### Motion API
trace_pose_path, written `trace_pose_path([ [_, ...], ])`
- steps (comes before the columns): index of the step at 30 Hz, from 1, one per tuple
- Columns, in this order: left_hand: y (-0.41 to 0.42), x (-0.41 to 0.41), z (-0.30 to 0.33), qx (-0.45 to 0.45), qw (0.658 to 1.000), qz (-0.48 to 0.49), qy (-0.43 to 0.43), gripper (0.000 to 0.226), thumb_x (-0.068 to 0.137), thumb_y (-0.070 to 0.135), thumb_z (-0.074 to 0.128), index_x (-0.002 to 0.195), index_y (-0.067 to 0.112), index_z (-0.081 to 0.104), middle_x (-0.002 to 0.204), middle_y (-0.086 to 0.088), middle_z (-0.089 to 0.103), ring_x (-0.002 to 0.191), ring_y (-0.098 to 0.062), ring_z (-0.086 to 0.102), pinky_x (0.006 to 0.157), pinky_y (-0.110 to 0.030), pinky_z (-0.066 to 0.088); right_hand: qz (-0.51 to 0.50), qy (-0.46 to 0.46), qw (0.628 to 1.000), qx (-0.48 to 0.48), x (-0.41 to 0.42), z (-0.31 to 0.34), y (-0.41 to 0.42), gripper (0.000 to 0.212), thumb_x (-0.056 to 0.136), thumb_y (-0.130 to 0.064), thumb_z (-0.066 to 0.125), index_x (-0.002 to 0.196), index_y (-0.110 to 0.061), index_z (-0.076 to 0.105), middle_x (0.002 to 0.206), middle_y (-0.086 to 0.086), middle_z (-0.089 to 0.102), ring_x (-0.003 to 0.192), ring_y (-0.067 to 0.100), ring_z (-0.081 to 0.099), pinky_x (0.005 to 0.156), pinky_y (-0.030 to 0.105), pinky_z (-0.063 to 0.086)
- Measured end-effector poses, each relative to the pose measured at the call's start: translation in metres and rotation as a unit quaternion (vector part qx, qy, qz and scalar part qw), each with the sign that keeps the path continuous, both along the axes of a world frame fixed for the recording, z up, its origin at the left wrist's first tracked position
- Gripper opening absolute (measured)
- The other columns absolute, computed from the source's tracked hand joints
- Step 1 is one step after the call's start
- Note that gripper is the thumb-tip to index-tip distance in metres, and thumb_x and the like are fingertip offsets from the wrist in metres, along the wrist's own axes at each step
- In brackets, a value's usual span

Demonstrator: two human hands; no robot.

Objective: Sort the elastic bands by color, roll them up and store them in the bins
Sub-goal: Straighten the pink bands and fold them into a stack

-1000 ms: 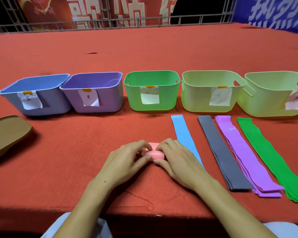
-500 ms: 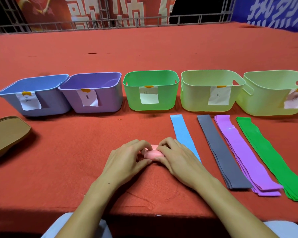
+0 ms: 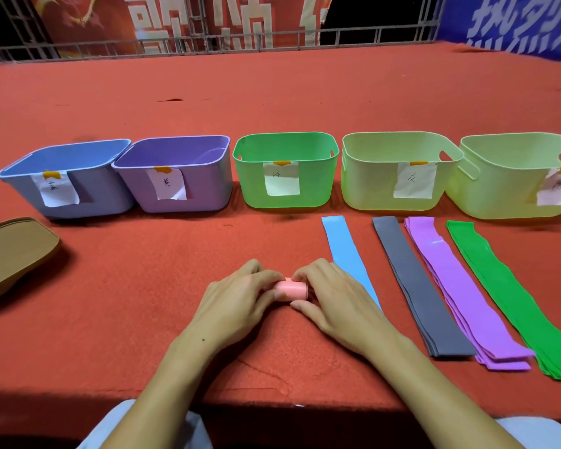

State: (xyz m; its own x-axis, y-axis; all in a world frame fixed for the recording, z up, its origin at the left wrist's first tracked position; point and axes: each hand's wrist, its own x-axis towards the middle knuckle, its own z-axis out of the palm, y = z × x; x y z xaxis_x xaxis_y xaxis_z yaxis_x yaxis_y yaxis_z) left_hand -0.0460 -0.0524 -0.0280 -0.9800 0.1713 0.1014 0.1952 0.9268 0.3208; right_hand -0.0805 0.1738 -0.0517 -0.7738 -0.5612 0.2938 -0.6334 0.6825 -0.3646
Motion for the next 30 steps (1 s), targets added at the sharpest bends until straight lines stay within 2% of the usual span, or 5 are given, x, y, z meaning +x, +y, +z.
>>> trace_pose_path([
  [9,0.006,0.002,-0.005,0.01,1.0,0.012,0.014,0.04,0.108,0.059,0.036,0.144,0.046,0.049,0.122,0.019,0.048,0.108,-0.009,0.062,0.082,-0.042,0.055,-0.025,-0.004,1.0,-0.004,-0.001,0.0,-0.005,0.033,0.103,-0.05,0.057,0.13,-0.032,0.055,0.12,-0.011,0.046,0.101,0.015,0.056,0.086,0.035,0.049],
  [15,0.012,0.006,0.0,0.039,0.998,-0.009,0.054,0.038,0.093,0.042,0.063,0.128,0.048,0.051,0.119,0.023,0.051,0.088,0.0,0.06,0.069,-0.04,0.058,-0.068,-0.019,0.998,0.005,-0.007,-0.004,-0.008,0.034,0.107,-0.055,0.044,0.129,-0.034,0.058,0.115,-0.007,0.044,0.099,0.019,0.054,0.091,0.039,0.048],
  [23,0.022,-0.008,-0.009,0.02,0.996,0.023,0.087,0.04,0.093,0.045,0.071,0.13,0.044,0.056,0.125,0.022,0.053,0.105,-0.004,0.062,0.07,-0.034,0.053,-0.092,-0.017,0.995,0.031,-0.01,-0.005,-0.012,0.047,0.106,-0.055,0.036,0.14,-0.029,0.056,0.117,-0.004,0.044,0.102,0.021,0.052,0.095,0.039,0.046],
  [26,0.02,-0.01,-0.011,0.009,0.997,0.023,0.08,0.041,0.097,0.049,0.067,0.135,0.044,0.055,0.128,0.022,0.054,0.111,-0.007,0.062,0.074,-0.037,0.056,-0.092,-0.002,0.995,0.022,-0.008,-0.005,-0.011,0.055,0.107,-0.051,0.044,0.155,-0.025,0.044,0.122,0.0,0.05,0.108,0.024,0.056,0.096,0.042,0.048],
  [30,0.018,-0.015,-0.01,0.007,0.997,0.023,0.069,0.04,0.1,0.051,0.062,0.139,0.044,0.054,0.129,0.02,0.055,0.116,-0.008,0.062,0.081,-0.04,0.057,-0.074,-0.012,0.997,-0.008,-0.008,-0.005,-0.008,0.047,0.102,-0.052,0.056,0.143,-0.031,0.049,0.12,-0.004,0.049,0.108,0.021,0.057,0.093,0.04,0.049],
])
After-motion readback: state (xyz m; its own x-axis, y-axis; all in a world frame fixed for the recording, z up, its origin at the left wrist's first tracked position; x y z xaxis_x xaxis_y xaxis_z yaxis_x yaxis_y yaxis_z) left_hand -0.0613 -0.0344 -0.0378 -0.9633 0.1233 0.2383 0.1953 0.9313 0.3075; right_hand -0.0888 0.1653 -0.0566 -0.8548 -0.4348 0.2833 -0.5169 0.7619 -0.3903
